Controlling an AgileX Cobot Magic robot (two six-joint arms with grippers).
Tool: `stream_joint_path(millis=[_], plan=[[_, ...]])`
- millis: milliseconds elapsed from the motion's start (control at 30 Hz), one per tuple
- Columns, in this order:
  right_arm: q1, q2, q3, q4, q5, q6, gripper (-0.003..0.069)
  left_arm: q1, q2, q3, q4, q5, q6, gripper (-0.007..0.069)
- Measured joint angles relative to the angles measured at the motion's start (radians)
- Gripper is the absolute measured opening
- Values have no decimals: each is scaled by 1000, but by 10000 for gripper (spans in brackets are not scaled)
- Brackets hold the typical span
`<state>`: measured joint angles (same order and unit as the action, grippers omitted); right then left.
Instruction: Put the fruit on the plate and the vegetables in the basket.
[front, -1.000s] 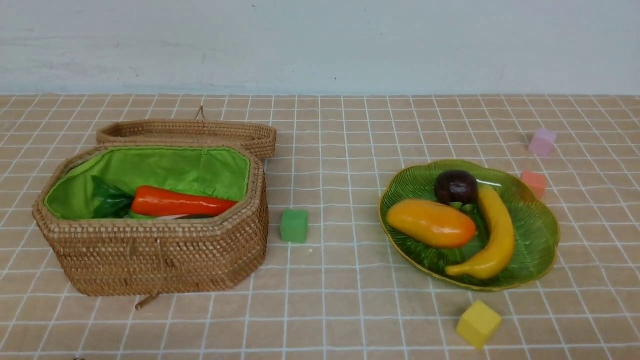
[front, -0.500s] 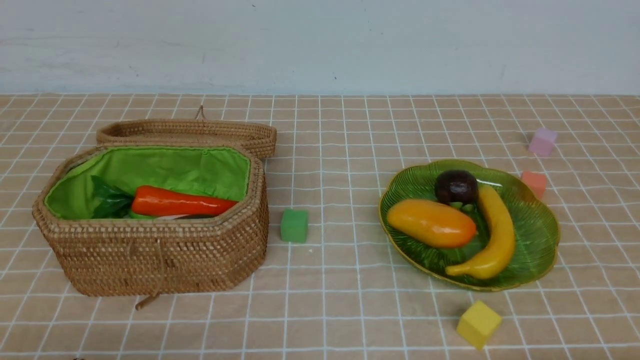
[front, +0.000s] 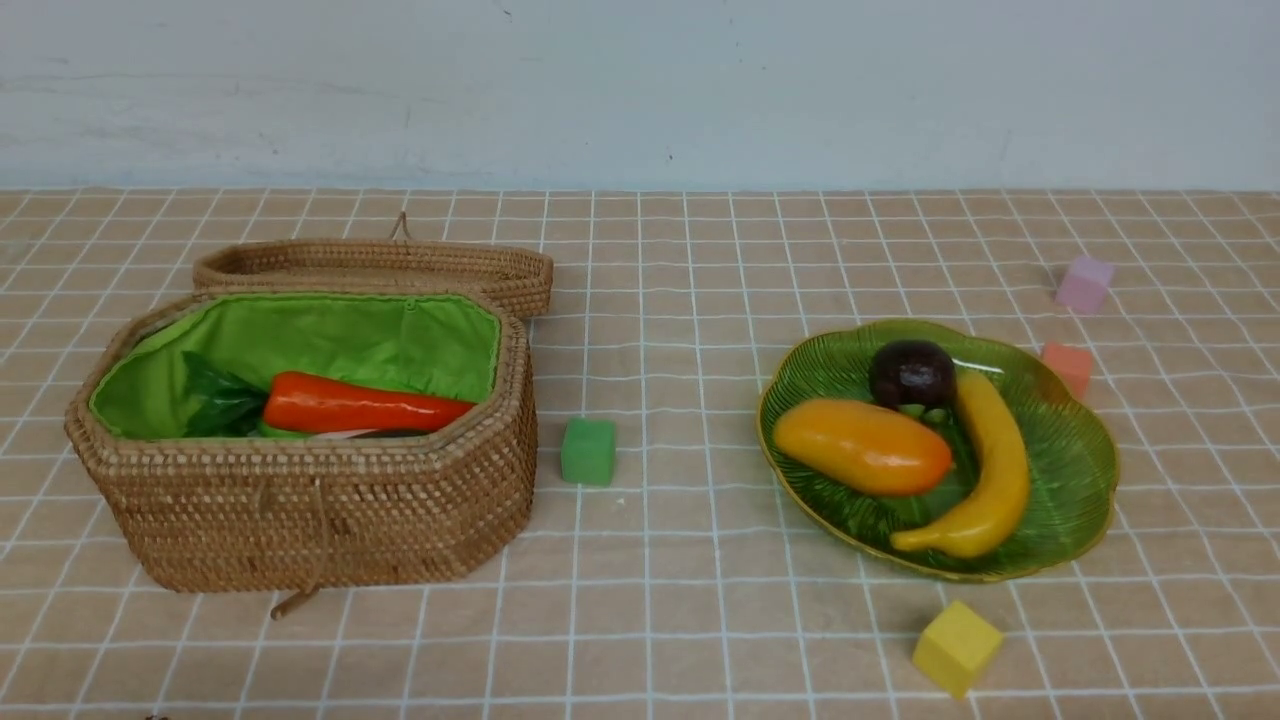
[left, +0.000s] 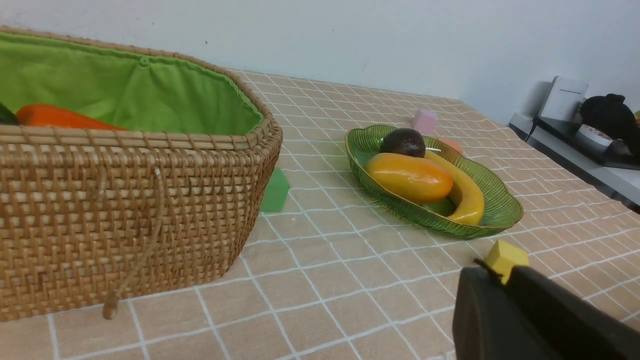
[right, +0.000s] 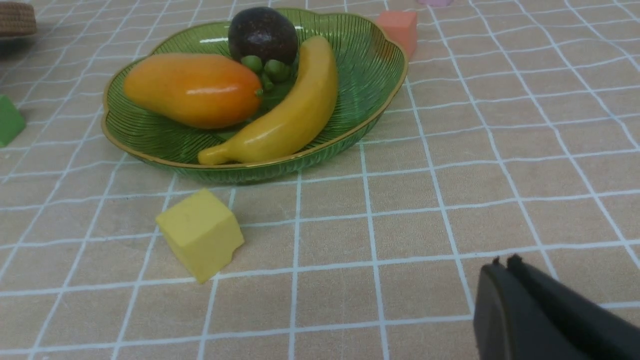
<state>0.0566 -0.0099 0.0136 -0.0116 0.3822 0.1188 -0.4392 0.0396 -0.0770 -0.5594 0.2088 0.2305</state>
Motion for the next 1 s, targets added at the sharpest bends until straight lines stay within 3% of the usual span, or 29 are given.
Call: stream_joint_path(millis=[200, 367, 533, 567, 633, 767, 833, 900, 1000], plan=[[0, 0, 0, 0, 0, -2, -7, 0, 0, 0, 4, -18, 1, 69], [0, 0, 0, -3, 0, -2, -5, 10, 0, 0, 45, -151, 3, 71], [0, 0, 0, -3, 0, -2, -1, 207, -15, 0, 202, -191, -48, 18], [0, 0, 0, -3, 0, -2, -1, 207, -17, 0, 212, -191, -48, 13], [0, 0, 0, -3, 0, -2, -1, 303, -43, 4, 345, -123, -139, -13], [0, 0, 0, -3, 0, -2, -1, 352, -50, 74, 490, -71, -324, -13], [0, 0, 0, -3, 0, -2, -1, 352, -50, 93, 505, -39, -365, -13], [0, 0, 0, -3, 0, -2, -1, 354, -50, 104, 518, 106, -459, -13], [0, 0, 0, -3, 0, -2, -1, 354, -50, 108, 518, 168, -493, -13]])
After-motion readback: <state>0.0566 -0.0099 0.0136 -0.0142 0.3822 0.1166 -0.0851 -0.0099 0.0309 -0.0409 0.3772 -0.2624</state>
